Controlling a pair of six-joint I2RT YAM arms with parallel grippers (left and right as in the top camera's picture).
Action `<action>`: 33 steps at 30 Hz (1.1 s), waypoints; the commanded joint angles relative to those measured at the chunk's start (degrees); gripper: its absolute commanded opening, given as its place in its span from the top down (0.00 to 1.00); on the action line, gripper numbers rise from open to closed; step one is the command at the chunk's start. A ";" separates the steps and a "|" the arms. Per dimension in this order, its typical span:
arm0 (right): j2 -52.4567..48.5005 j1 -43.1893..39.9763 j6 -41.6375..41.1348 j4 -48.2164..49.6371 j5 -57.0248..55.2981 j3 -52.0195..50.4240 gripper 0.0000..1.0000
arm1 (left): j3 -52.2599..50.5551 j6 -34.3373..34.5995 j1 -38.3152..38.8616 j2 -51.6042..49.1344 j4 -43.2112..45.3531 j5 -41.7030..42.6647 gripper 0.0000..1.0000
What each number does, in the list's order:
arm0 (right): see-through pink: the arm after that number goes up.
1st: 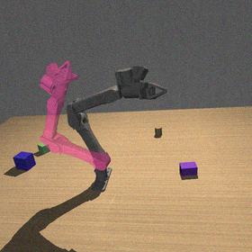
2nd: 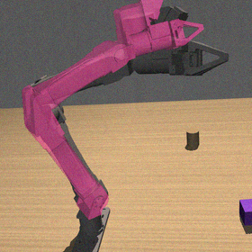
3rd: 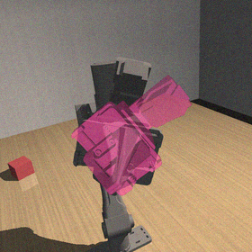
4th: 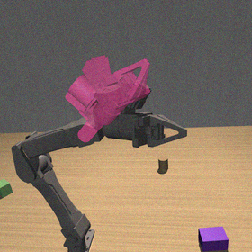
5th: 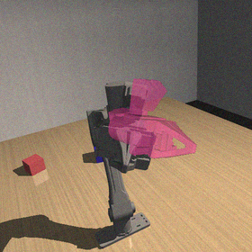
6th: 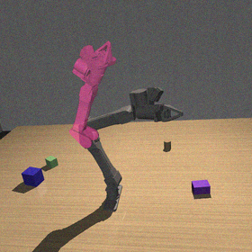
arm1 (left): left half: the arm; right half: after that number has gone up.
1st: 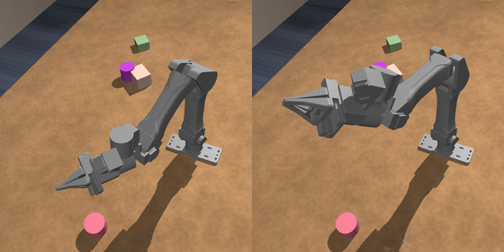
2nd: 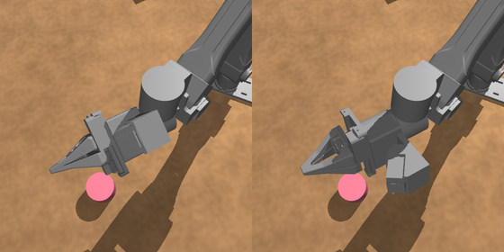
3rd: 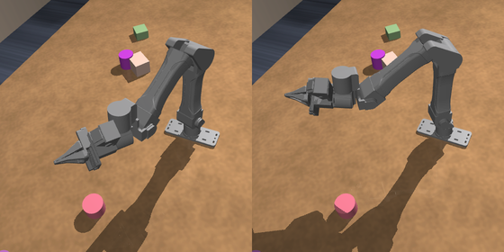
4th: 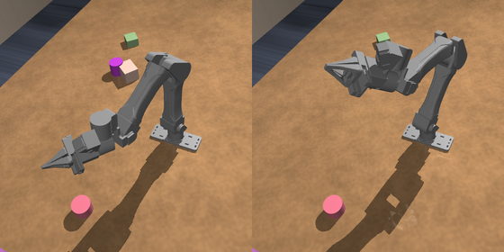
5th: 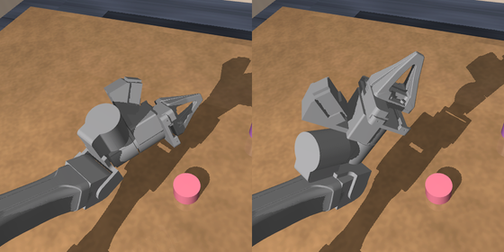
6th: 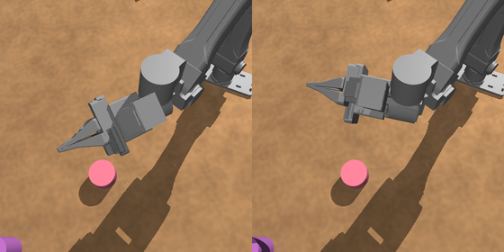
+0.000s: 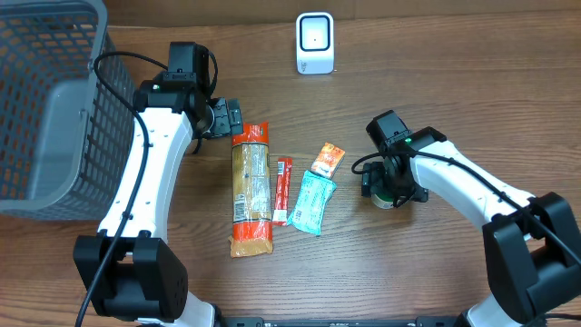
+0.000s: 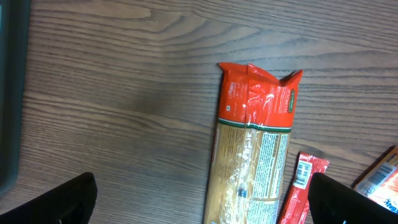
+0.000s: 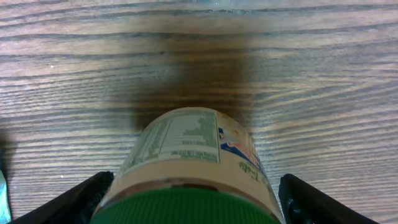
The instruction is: Scan the item barcode
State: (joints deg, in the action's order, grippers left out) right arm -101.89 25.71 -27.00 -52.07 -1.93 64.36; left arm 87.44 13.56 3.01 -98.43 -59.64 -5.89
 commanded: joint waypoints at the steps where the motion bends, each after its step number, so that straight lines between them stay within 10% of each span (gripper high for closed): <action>1: -0.37 0.33 1.57 0.02 -0.55 -0.28 0.14 | 0.87 -0.26 0.02 0.70 -0.02 -0.63 0.00; 33: -0.37 0.31 1.79 1.99 -0.55 -1.90 0.12 | 0.87 -0.26 0.02 0.70 -0.02 -0.63 0.00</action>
State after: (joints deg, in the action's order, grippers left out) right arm -101.91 25.71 -26.24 -50.78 -1.93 62.85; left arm 87.44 13.56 3.01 -98.43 -59.64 -5.89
